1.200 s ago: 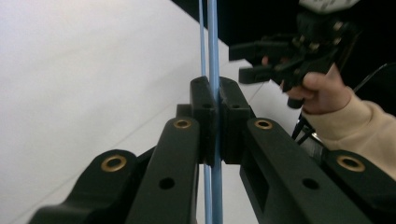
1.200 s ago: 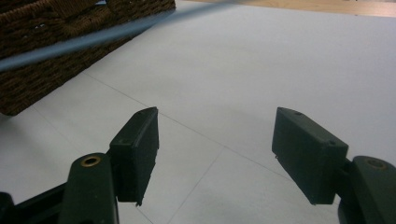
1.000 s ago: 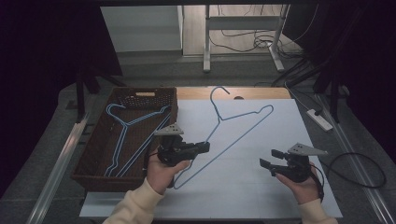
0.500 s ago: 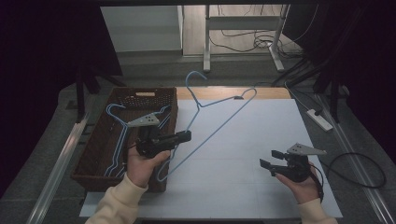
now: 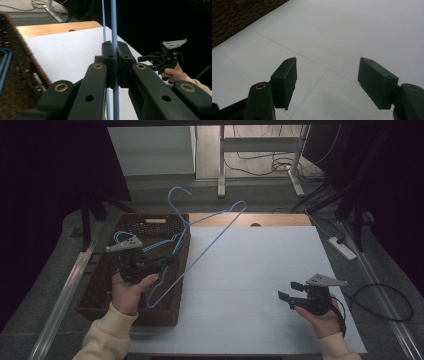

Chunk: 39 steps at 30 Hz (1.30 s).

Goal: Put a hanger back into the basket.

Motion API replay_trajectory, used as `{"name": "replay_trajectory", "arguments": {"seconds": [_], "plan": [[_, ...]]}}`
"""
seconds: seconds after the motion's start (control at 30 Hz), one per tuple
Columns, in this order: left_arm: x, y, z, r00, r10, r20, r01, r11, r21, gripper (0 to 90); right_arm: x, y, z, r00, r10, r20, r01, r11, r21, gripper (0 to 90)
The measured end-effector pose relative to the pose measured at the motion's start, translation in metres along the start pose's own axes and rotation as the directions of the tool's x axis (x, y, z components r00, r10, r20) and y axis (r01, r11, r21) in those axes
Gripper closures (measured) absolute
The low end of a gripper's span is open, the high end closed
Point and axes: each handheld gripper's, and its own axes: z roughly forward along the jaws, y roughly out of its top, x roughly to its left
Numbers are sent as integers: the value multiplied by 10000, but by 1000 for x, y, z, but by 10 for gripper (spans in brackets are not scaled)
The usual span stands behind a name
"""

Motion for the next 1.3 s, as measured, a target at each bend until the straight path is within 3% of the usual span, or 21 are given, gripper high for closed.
{"name": "replay_trajectory", "arguments": {"seconds": [0.43,0.73,1.3], "plan": [[25,-4,-32,9982,-77,-593,56,9994,-350,857,0,-1,1,10000,12,57,-13,10000,77,319],[50,-12,-53,9902,-239,-1377,184,9990,-413,858,0,-1,1,10000,-13,81,12,9999,108,320],[88,-24,-70,9773,-124,-2117,132,9999,23,858,0,-2,3,10000,-21,74,19,9998,206,320]]}}
